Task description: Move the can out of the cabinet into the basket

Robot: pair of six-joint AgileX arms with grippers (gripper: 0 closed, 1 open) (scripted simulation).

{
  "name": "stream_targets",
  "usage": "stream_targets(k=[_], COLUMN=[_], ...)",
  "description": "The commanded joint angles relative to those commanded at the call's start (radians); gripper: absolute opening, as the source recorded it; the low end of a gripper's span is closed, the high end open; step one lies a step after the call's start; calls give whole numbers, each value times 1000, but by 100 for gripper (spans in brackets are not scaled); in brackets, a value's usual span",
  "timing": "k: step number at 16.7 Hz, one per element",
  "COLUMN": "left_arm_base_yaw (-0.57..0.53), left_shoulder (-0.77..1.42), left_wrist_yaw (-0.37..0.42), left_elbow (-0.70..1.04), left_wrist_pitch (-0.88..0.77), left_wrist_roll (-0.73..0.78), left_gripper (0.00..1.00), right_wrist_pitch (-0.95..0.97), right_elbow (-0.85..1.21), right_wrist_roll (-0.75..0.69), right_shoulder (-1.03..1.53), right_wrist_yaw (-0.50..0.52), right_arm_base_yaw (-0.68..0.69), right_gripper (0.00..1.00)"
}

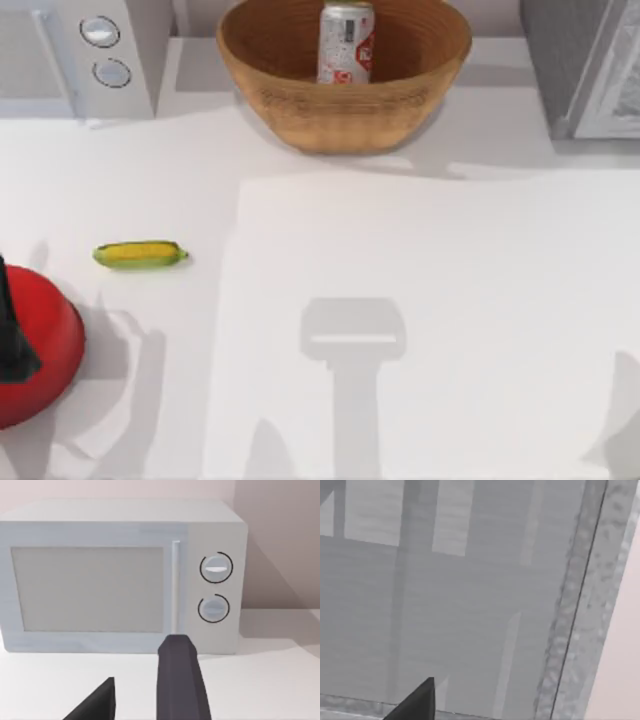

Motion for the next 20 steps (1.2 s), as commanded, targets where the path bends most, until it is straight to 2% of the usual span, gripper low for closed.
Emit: stream_targets(k=[5, 13, 17, 20], left_arm_base_yaw=[0, 0, 0, 0], left_shoulder=[0, 0, 0, 0], left_wrist_yaw=[0, 0, 0, 0], left_elbow=[0, 0, 0, 0], left_wrist_pitch=[0, 0, 0, 0], left_wrist_roll=[0, 0, 0, 0], left_gripper=[100, 100, 100, 100], right_wrist_pitch=[47, 17, -164, -411], right_elbow=[-30, 2, 193, 446], right_wrist_roll=[17, 22, 41, 55], right_shoulder=[166, 147, 57, -15], right_wrist_yaw=[-67, -62, -49, -45], right_arm_base_yaw=[-94, -97, -108, -113], right_gripper=[100, 100, 100, 100])
